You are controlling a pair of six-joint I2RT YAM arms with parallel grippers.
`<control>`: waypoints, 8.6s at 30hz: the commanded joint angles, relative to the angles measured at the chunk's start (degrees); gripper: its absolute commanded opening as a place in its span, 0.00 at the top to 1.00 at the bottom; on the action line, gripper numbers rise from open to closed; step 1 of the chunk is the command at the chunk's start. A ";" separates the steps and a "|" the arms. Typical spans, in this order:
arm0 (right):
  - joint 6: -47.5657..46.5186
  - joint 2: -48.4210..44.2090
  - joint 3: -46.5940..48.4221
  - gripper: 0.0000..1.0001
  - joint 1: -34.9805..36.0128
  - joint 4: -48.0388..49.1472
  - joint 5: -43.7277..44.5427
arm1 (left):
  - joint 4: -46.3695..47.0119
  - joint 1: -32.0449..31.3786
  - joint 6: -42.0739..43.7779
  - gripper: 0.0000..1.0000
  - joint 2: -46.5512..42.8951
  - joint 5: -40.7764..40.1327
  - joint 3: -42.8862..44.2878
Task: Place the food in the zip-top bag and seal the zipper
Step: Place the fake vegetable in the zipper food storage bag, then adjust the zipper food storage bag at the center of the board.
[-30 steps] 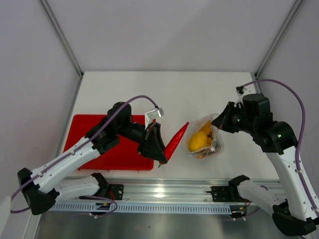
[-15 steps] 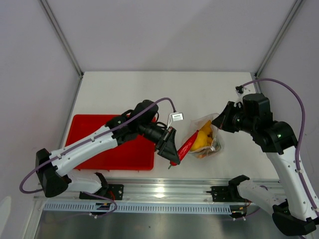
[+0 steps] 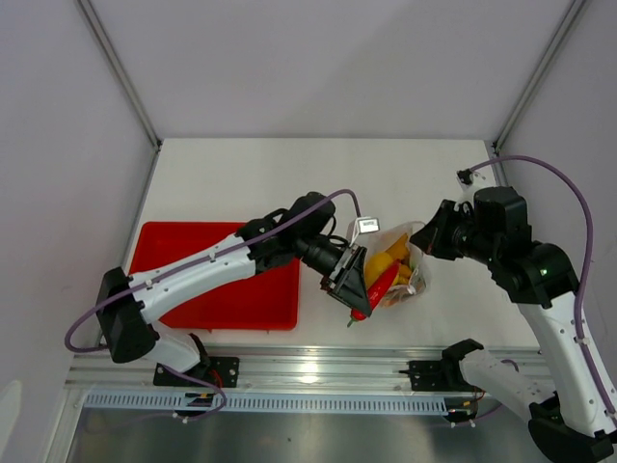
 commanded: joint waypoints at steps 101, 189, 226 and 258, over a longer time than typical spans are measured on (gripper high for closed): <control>-1.22 -1.56 3.92 1.00 0.18 2.49 -7.04 | -12.67 -1.67 11.34 0.45 -13.77 -46.07 9.19; -4.03 0.90 -5.40 1.00 -0.09 3.36 -0.28 | 17.29 3.07 -13.44 1.00 -15.00 -34.75 -16.99; -7.55 -0.15 5.52 1.00 -0.17 3.10 -12.66 | 19.75 -2.20 -20.11 1.00 -24.31 -43.79 -13.65; -18.88 -9.73 -7.85 0.51 3.86 1.87 -27.17 | 22.31 -2.03 -24.52 0.99 -28.71 -48.28 -18.93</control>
